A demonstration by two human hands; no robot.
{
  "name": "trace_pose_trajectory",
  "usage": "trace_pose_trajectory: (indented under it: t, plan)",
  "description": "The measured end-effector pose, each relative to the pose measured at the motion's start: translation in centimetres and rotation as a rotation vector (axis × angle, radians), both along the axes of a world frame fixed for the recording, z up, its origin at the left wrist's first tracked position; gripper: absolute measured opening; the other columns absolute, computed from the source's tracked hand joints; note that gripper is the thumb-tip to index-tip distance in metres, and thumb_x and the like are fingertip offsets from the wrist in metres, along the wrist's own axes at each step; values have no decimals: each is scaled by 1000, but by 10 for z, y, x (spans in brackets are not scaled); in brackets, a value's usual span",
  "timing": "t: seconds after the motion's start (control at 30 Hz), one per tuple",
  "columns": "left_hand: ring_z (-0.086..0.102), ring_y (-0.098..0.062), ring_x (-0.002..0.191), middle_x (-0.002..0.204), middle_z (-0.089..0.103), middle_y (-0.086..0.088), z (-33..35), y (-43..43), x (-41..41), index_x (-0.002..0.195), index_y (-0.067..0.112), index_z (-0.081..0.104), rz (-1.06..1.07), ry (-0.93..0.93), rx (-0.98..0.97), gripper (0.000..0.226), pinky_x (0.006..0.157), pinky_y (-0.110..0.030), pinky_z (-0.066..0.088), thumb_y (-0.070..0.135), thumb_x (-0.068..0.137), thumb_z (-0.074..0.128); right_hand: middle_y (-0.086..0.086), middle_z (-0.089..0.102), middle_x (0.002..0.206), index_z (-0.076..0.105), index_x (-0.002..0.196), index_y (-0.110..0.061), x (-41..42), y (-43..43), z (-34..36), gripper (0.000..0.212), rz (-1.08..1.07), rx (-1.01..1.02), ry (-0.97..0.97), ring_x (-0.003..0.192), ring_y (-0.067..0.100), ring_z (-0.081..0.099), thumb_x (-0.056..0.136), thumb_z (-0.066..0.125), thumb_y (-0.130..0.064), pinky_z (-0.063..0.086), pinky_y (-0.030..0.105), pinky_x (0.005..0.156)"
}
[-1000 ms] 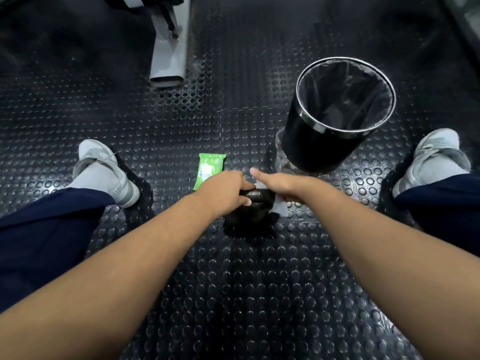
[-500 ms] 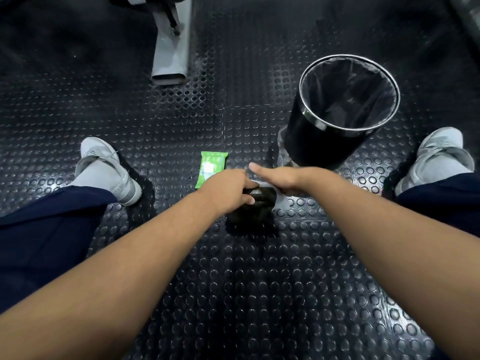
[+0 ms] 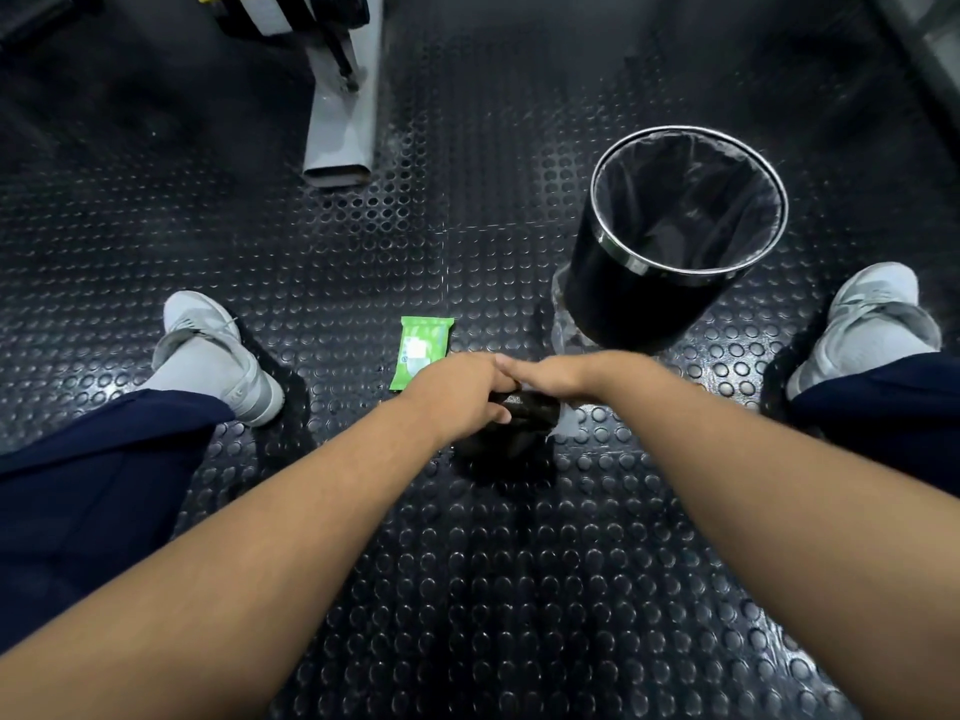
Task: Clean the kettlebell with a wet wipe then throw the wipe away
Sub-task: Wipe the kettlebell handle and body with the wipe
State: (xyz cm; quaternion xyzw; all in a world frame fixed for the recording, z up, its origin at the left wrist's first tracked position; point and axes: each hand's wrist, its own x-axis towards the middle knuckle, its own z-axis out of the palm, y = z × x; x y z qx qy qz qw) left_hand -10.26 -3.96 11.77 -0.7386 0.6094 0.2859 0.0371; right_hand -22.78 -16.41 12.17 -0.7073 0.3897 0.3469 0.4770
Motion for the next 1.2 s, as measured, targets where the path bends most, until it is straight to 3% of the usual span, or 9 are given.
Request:
trace_pose_trajectory:
  t: [0.07,0.2,0.3,0.4,0.47,0.57,0.87,1.07,1.2]
  plan:
    - [60,-22,115,128,61,4,0,-1,0,123,34,72,-2,5,12,31,97,-41,52,39,93,73,12,35,167,41,159,-14,0,4,-7,98,-51,-14,-26,153,33,35,94,18,-84,25,51,123]
    - [58,-21,112,121,59,2,2,5,4,130,34,69,14,15,14,35,96,-40,51,39,96,70,15,39,164,39,160,-15,-2,-1,-6,101,-82,24,2,148,35,42,92,19,-87,31,50,119]
    - [60,-24,111,116,59,0,3,6,5,129,33,69,5,8,2,34,93,-42,52,41,95,70,11,69,131,56,143,-18,-3,-10,0,97,-47,99,5,120,27,64,87,24,-91,47,38,103]
    - [58,-24,109,110,57,1,3,4,3,134,38,66,-8,-1,-10,40,92,-43,53,43,95,70,7,73,110,64,126,-13,-1,-18,-1,84,-64,66,8,100,23,68,94,32,-84,51,32,81]
    - [58,-24,109,106,54,3,2,4,2,132,38,67,-8,-5,-16,38,91,-43,53,44,94,70,12,71,125,60,139,-11,-1,-13,-8,90,-74,68,13,111,28,69,94,32,-84,54,38,94]
    - [58,-22,112,114,59,3,0,6,1,124,35,70,1,6,-28,31,93,-42,53,41,94,72,15,51,156,49,154,-12,0,2,-18,96,-67,-25,18,140,34,52,95,26,-83,37,48,117]
    - [59,-23,109,111,58,1,0,6,2,129,36,69,21,-8,-23,36,90,-44,54,44,94,70,18,46,158,38,160,-13,3,-5,2,95,-58,-58,1,132,37,54,97,21,-81,44,47,110]
    - [59,-21,115,121,61,3,1,5,-1,122,36,72,23,5,-33,30,94,-43,54,43,92,72,16,35,167,45,157,-10,4,11,-17,92,-29,-105,-35,154,33,33,100,16,-77,21,46,125]
    - [59,-24,110,110,57,3,2,6,2,123,36,71,31,9,-5,30,92,-43,54,43,93,71,15,39,165,48,154,-11,2,7,-13,96,-40,-76,-50,150,33,39,97,15,-81,29,47,121]
